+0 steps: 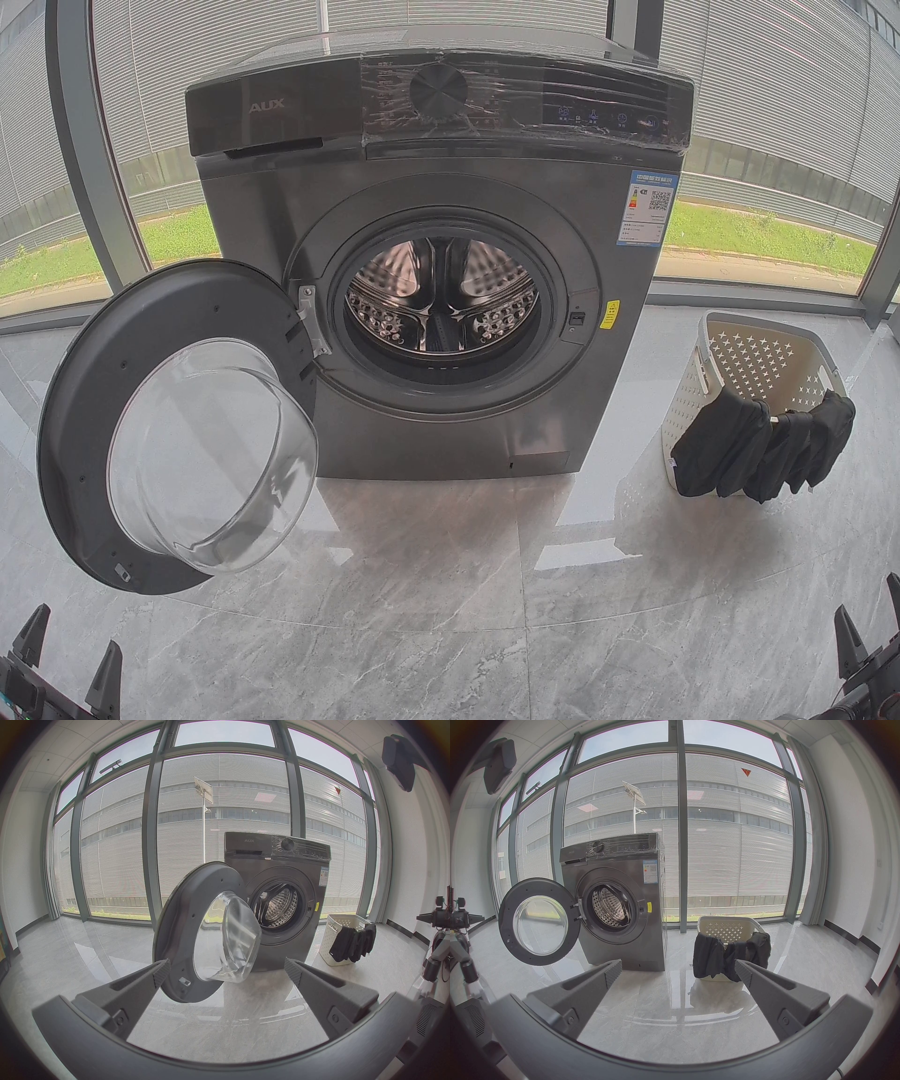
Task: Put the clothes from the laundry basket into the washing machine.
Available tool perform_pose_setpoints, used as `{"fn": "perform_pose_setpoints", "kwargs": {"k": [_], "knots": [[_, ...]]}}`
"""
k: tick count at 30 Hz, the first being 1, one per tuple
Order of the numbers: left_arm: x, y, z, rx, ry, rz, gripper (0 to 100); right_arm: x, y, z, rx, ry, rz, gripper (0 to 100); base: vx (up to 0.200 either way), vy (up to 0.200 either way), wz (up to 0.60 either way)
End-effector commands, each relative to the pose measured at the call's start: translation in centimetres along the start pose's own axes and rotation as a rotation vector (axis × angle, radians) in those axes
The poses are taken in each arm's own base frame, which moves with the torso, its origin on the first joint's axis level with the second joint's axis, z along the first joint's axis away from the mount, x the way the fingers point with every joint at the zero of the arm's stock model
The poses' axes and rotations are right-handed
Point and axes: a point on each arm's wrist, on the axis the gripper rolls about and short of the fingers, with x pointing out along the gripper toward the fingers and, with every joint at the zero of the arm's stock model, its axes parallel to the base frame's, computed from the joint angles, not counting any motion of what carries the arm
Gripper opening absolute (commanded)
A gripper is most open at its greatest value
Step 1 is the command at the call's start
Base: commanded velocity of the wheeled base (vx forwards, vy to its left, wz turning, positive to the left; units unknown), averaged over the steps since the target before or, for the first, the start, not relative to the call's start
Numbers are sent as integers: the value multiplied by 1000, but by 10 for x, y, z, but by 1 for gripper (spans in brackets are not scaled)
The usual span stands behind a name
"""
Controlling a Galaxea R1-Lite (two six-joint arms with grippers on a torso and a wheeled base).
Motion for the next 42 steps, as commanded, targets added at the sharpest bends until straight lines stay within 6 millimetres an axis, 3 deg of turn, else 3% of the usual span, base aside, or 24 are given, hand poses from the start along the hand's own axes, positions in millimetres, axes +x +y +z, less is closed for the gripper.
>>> {"fn": "perform_pose_setpoints", "kwargs": {"k": [1,42], "knots": [[0,0,-5,0,0,0,100,0,0,-5,0,7,0,100,0,-200,0],[0,0,-5,0,-2,0,100,0,0,-5,-2,7,4,100,0,-200,0]]}}
